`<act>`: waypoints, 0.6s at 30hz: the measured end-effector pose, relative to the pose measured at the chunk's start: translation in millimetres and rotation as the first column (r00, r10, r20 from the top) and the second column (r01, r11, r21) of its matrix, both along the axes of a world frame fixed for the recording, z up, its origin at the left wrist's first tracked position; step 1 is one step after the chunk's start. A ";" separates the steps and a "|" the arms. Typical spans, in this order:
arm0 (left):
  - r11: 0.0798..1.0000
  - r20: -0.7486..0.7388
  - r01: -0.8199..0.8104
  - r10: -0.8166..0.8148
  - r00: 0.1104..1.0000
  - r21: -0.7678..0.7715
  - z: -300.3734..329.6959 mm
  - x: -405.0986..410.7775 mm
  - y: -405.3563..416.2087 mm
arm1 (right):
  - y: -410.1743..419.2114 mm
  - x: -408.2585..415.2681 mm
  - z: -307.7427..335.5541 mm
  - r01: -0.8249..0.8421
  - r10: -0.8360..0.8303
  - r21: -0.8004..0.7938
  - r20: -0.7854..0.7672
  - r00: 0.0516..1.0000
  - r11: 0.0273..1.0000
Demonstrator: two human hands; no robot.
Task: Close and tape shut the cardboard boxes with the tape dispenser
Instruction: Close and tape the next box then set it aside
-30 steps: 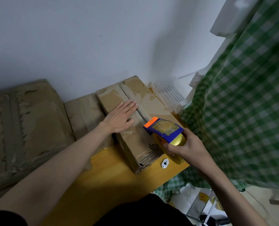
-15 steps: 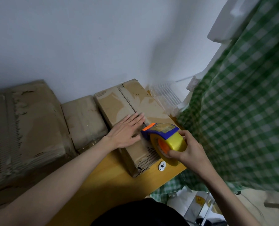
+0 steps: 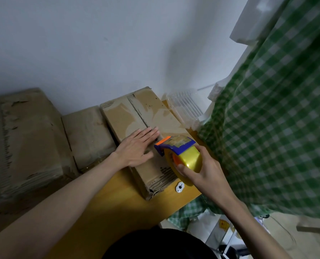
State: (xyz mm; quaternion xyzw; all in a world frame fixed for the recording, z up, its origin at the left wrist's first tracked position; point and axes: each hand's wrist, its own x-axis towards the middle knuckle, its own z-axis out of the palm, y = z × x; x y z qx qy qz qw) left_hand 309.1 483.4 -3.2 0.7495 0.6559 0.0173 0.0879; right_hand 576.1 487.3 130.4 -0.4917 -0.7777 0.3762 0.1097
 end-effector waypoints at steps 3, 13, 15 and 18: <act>1.000 -0.018 0.001 -0.002 1.000 -0.019 1.6 1.1 0.1 | 0.7 1.7 1.9 -0.019 0.019 0.001 0.002 1.000 1.000; 0.999 -0.030 0.031 -0.032 0.999 -0.023 3.6 4.7 -1.6 | 7.1 1.7 7.9 -0.072 0.073 -0.023 0.061 0.995 0.997; 0.998 -0.060 0.049 -0.051 0.997 -0.031 3.3 5.8 -2.2 | 9.0 -0.7 10.6 -0.056 0.056 -0.001 0.049 0.997 0.998; 0.998 -0.078 0.058 -0.060 0.995 -0.035 5.5 7.1 -1.9 | 10.0 1.2 9.3 -0.034 0.034 0.008 0.013 0.999 0.999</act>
